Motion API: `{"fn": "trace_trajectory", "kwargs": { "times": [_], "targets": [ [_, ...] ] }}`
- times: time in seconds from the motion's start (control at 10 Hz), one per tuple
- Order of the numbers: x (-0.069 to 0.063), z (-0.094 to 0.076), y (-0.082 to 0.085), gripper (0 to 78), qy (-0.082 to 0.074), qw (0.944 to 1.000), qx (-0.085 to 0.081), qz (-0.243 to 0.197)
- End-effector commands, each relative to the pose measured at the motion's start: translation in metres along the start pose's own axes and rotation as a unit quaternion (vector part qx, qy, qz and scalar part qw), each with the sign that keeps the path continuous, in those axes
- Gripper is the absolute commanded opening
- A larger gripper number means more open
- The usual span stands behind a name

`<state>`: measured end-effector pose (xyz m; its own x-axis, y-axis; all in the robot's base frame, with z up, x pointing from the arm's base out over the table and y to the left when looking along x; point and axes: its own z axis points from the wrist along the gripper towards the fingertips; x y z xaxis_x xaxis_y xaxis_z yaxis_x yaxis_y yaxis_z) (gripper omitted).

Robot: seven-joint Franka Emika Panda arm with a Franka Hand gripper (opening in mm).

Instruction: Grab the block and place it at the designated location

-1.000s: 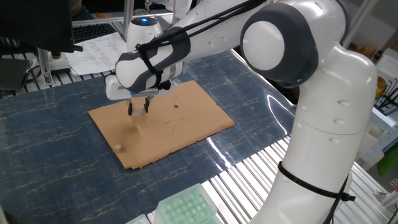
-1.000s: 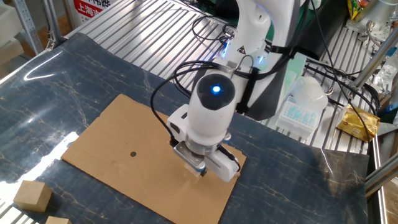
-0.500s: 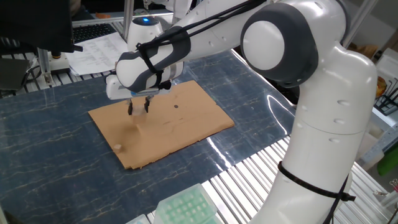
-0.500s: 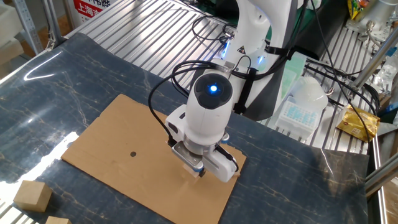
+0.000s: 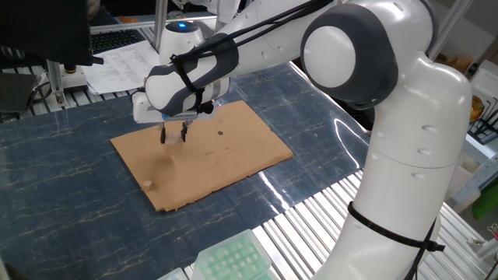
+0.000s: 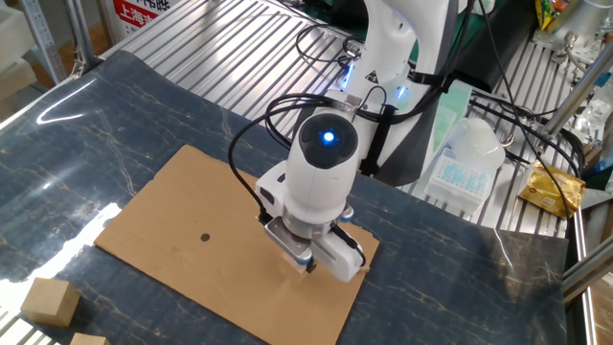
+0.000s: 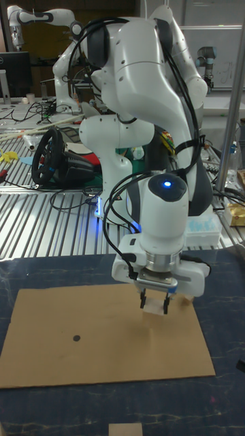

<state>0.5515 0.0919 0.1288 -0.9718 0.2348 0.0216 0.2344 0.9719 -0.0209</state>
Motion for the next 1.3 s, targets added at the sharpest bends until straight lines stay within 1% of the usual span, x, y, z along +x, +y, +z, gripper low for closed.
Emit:
{"fn": "trace_trajectory", "kwargs": {
  "times": [0.1,0.2,0.3,0.5,0.7,1.0,1.3],
  "targets": [
    [-0.002,-0.002,0.000,1.2,-0.006,0.9959,-0.003,0.090],
    [-0.002,-0.002,0.000,1.2,-0.006,0.9963,-0.002,0.085],
    [-0.003,-0.003,-0.004,1.2,-0.006,0.9973,-0.002,0.073],
    [-0.007,-0.013,-0.016,1.2,0.004,0.9984,0.002,0.057],
    [-0.011,-0.020,-0.031,1.2,0.009,0.9991,0.003,0.042],
    [-0.024,-0.022,-0.057,1.2,0.010,0.9999,0.004,0.012],
    [-0.041,-0.019,-0.093,1.2,0.009,0.9996,0.003,-0.027]
  ]
}}
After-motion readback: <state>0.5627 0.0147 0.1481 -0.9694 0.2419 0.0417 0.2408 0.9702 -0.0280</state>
